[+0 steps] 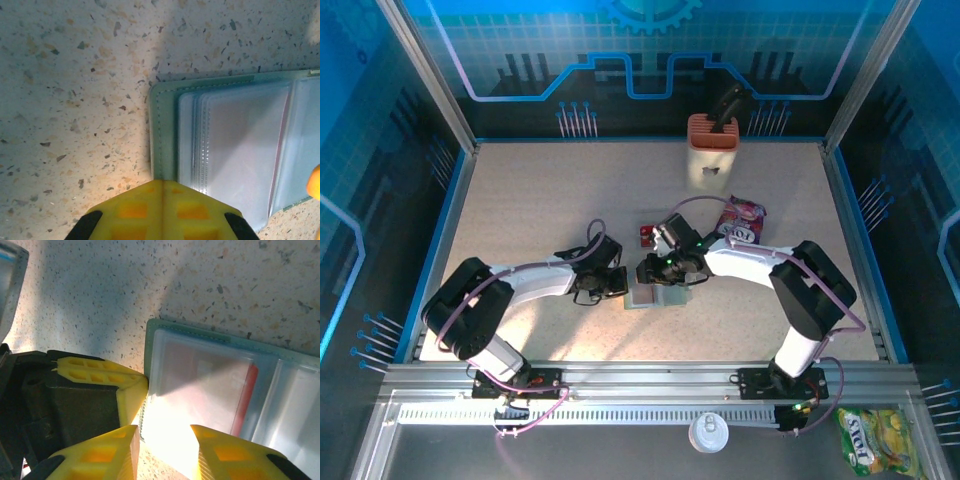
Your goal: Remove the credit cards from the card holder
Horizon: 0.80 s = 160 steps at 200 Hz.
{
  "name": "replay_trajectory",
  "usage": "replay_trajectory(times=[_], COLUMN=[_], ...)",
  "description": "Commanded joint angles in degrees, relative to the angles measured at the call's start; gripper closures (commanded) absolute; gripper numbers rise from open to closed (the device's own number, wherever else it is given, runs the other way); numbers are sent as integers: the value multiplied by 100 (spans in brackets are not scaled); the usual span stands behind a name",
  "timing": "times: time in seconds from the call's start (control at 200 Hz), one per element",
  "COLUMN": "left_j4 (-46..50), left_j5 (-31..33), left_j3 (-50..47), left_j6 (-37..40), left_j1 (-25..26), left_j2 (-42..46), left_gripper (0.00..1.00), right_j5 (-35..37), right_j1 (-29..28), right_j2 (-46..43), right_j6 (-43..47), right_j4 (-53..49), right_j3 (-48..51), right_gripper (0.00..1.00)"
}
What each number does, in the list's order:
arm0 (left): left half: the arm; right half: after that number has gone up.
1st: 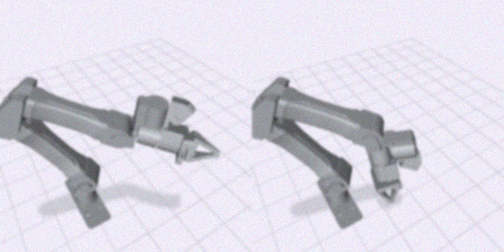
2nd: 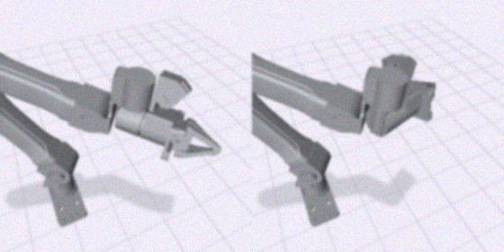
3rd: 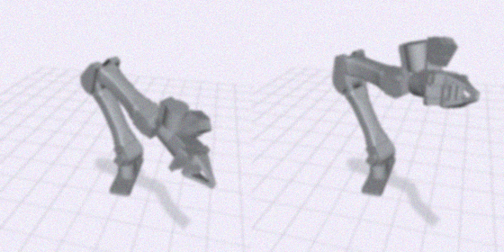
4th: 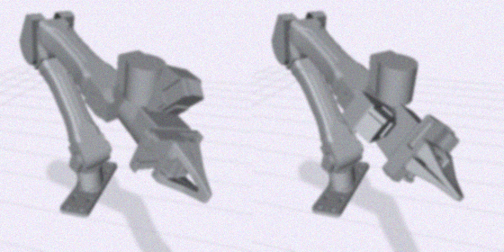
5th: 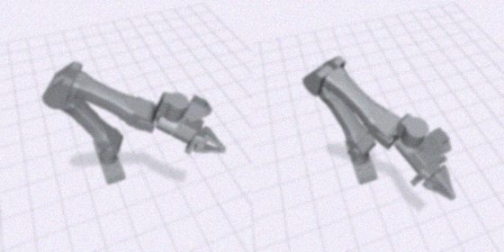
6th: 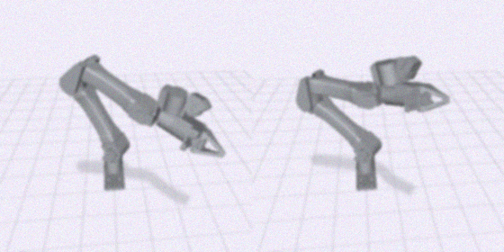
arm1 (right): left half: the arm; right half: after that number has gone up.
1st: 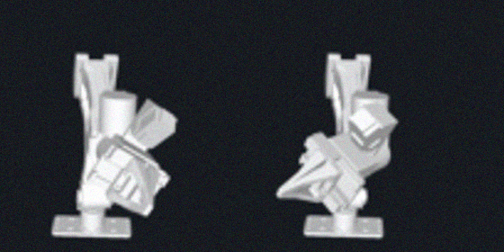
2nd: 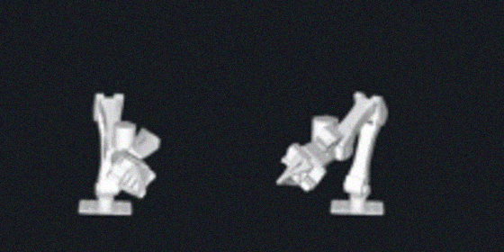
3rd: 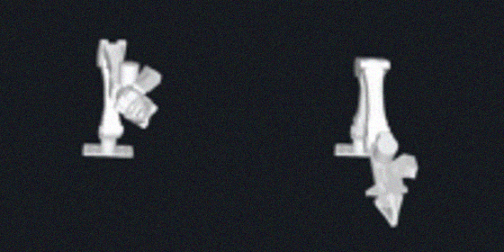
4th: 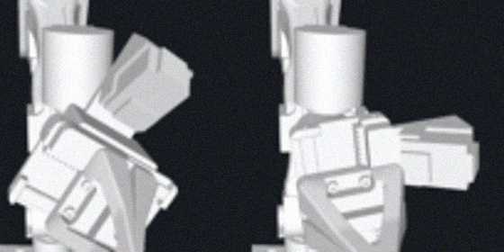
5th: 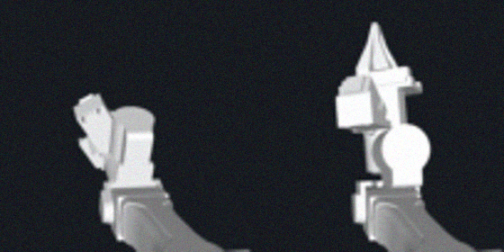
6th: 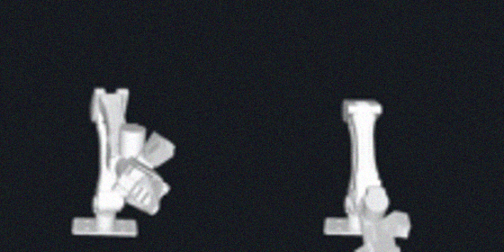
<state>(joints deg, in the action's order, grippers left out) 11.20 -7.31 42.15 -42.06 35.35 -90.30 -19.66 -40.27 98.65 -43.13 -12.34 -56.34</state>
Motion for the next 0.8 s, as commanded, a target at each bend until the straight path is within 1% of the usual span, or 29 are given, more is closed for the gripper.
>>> replay_trajectory(times=[0.0,0.455,0.795], left_j4=[27,85,57], left_j5=[-65,-44,-51], left_j3=[-24,16,18], left_j6=[-91,-118,-120], left_j1=[-43,-50,-54], left_j2=[-92,-181,-192], left_gripper=[96,96,96], right_j5=[-166,-297,-197], right_j1=[57,50,63], right_j2=[183,335,427], right_j6=[-43,33,52], right_j4=[-84,-103,-164], right_j3=[-45,-11,24], right_gripper=[68,66,66])
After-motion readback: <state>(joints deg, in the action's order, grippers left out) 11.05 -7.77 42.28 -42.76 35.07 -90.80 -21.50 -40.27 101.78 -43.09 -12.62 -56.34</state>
